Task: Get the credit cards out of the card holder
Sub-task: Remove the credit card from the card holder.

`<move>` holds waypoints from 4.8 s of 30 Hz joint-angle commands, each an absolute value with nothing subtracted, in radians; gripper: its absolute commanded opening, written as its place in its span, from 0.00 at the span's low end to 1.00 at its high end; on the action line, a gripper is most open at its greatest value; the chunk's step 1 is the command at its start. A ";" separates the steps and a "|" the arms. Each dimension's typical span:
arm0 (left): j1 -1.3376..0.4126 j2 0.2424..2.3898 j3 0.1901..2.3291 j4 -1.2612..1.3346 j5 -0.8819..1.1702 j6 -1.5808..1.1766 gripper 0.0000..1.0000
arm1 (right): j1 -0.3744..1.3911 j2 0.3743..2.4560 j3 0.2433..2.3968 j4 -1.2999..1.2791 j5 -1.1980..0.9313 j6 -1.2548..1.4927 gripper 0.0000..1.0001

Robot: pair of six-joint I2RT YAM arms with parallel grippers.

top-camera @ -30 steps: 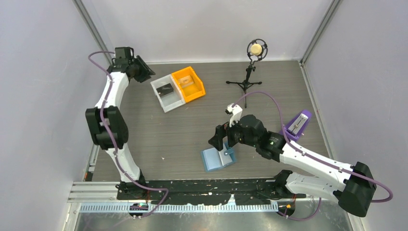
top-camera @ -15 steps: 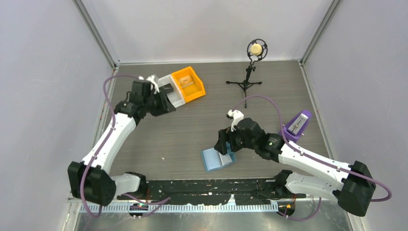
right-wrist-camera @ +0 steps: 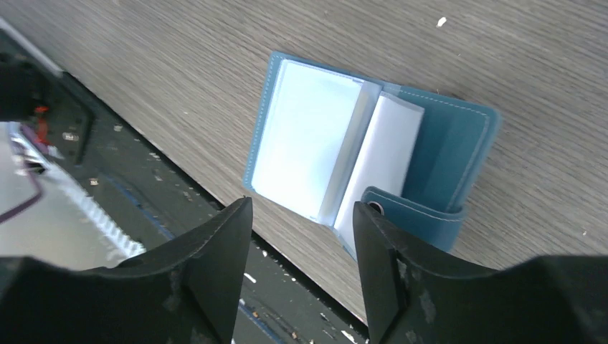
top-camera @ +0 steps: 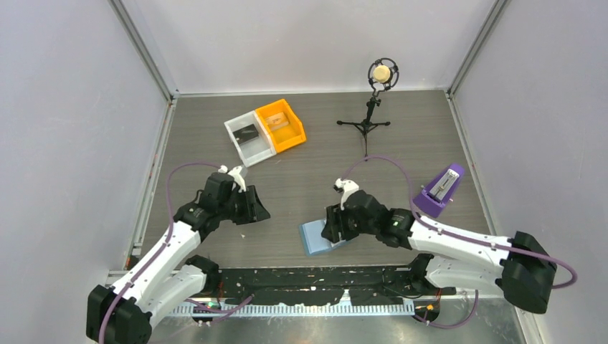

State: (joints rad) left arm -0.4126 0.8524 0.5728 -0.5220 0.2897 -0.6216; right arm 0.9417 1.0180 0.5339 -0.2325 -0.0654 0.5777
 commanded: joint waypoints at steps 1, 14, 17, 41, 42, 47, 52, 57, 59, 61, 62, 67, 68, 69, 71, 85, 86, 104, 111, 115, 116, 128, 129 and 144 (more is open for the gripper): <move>-0.416 0.817 0.551 -0.454 0.326 -0.616 0.43 | 1.052 1.129 0.636 -0.259 0.136 0.619 0.64; -0.416 0.722 0.568 -0.557 0.276 -0.534 0.46 | 1.154 1.422 0.761 -0.273 0.292 0.679 0.76; -0.416 0.710 0.542 -0.531 0.291 -0.552 0.46 | 1.158 1.455 0.773 -0.256 0.281 0.680 0.78; -0.416 0.749 0.491 -0.454 0.315 -0.601 0.46 | 1.166 1.496 0.747 -0.216 0.286 0.687 0.85; -0.416 0.749 0.489 -0.453 0.315 -0.603 0.46 | 1.166 1.504 0.743 -0.214 0.289 0.687 0.83; -0.416 0.752 0.481 -0.443 0.320 -0.613 0.46 | 1.165 1.498 0.705 -0.163 0.265 0.702 0.68; -0.416 0.771 0.459 -0.394 0.347 -0.632 0.46 | 1.165 1.446 0.686 -0.105 0.221 0.723 0.47; -0.419 0.816 0.429 -0.318 0.384 -0.655 0.46 | 1.152 1.401 0.645 -0.017 0.183 0.748 0.39; -0.423 0.838 0.411 -0.276 0.401 -0.670 0.45 | 1.138 1.388 0.614 0.048 0.155 0.761 0.36; -0.432 0.863 0.395 -0.239 0.411 -0.687 0.45 | 1.118 1.372 0.577 0.111 0.125 0.779 0.33; -0.439 0.877 0.388 -0.221 0.416 -0.694 0.46 | 1.104 1.367 0.563 0.132 0.103 0.791 0.32; -0.482 0.930 0.358 -0.130 0.420 -0.730 0.46 | 1.058 1.332 0.478 0.266 0.040 0.829 0.24; -0.490 0.939 0.355 -0.117 0.416 -0.737 0.46 | 1.047 1.329 0.463 0.279 0.025 0.833 0.23; -0.497 0.947 0.352 -0.100 0.415 -0.746 0.46 | 1.042 1.322 0.456 0.302 0.018 0.843 0.21; -0.515 0.960 0.343 -0.053 0.417 -0.765 0.46 | 1.023 1.317 0.434 0.341 -0.024 0.859 0.19; -0.640 1.178 0.410 0.160 0.381 -0.857 0.27 | 0.988 1.325 0.363 0.507 -0.112 0.917 0.18; -0.648 1.205 0.422 0.165 0.381 -0.859 0.27 | 0.987 1.325 0.362 0.511 -0.115 0.916 0.18; -0.753 1.350 0.504 0.226 0.379 -0.894 0.25 | 0.979 1.276 0.412 0.328 -0.065 0.833 0.44; -0.804 1.448 0.534 0.383 0.454 -0.958 0.25 | 0.977 1.171 0.468 0.119 0.053 0.752 0.60; -0.831 1.464 0.577 0.390 0.462 -0.966 0.26 | 0.977 1.096 0.486 0.004 0.100 0.722 0.64; -0.840 1.467 0.588 0.390 0.463 -0.967 0.26 | 0.977 1.068 0.489 -0.037 0.111 0.719 0.65; -0.862 1.541 0.644 0.396 0.444 -0.968 0.28 | 0.977 0.775 0.448 -0.140 0.139 0.674 0.60; -0.862 1.538 0.648 0.387 0.439 -0.965 0.28 | 0.977 0.767 0.439 -0.129 0.126 0.673 0.55; -0.789 1.316 0.665 0.077 0.305 -0.884 0.31 | 1.029 1.010 0.415 0.185 -0.077 0.735 0.39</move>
State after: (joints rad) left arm -0.8261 1.4071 0.6552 0.1852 0.3668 -0.9279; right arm 1.0153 0.9325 0.4232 0.0448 -0.0338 0.7071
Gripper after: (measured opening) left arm 0.315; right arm 0.390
